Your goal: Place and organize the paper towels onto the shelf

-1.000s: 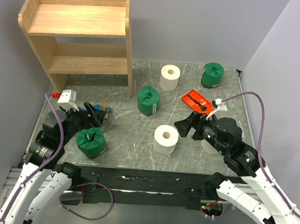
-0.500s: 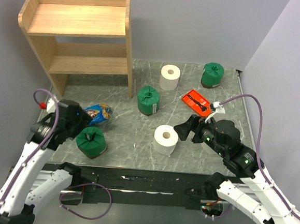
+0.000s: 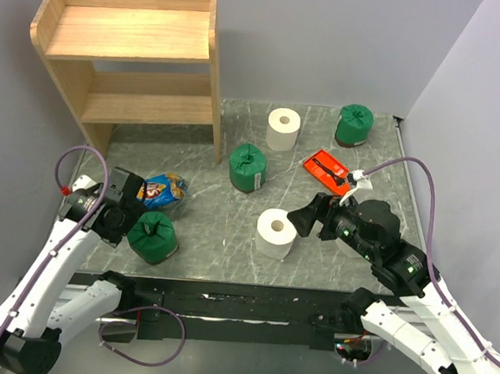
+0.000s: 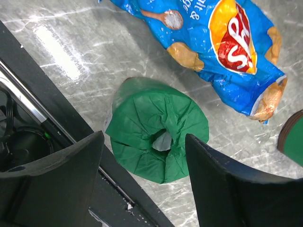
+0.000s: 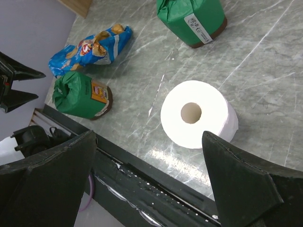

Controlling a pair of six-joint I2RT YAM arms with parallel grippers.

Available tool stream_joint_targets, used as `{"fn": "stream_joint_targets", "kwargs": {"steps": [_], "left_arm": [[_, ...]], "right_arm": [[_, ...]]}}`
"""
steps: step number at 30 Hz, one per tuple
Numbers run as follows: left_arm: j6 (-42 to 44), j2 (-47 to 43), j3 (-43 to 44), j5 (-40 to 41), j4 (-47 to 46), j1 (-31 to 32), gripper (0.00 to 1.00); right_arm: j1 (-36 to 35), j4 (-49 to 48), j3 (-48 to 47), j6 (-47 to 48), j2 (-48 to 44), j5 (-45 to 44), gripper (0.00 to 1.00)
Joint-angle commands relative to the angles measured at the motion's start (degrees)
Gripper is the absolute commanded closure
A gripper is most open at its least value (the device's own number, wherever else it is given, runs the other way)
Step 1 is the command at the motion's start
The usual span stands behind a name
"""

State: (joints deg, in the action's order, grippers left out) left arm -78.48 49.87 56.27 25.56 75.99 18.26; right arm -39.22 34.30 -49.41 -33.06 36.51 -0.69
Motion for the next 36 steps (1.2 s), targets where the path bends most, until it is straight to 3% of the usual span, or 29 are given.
{"fn": "stream_joint_targets", "kwargs": {"steps": [1,11,18,24,36], "left_arm": [[-2.73,-1.09,-0.28,2.3,2.15,0.02,0.25],[-1.86,-1.61,-4.76,-1.83,-0.75,-0.07,0.26],[-3.87,-3.72,-4.06,-0.34,2.41,0.02,0.23],[-3.26,-8.82,-7.93,-2.97,-0.48,0.02,0.22],[-0.54,-8.47,-10.47,-5.34,-5.23,0.02,0.23]], "right_arm": [[0.29,-2.22,0.36,0.8,-0.92,0.34,0.01],[0.2,-3.98,1.16,0.19,-0.74,2.62,0.01],[0.2,-2.05,0.19,0.45,-0.21,1.48,0.01],[0.29,-1.52,0.27,-0.34,-1.0,0.87,0.01],[0.2,-0.73,-1.3,-0.08,0.22,0.78,0.01]]}}
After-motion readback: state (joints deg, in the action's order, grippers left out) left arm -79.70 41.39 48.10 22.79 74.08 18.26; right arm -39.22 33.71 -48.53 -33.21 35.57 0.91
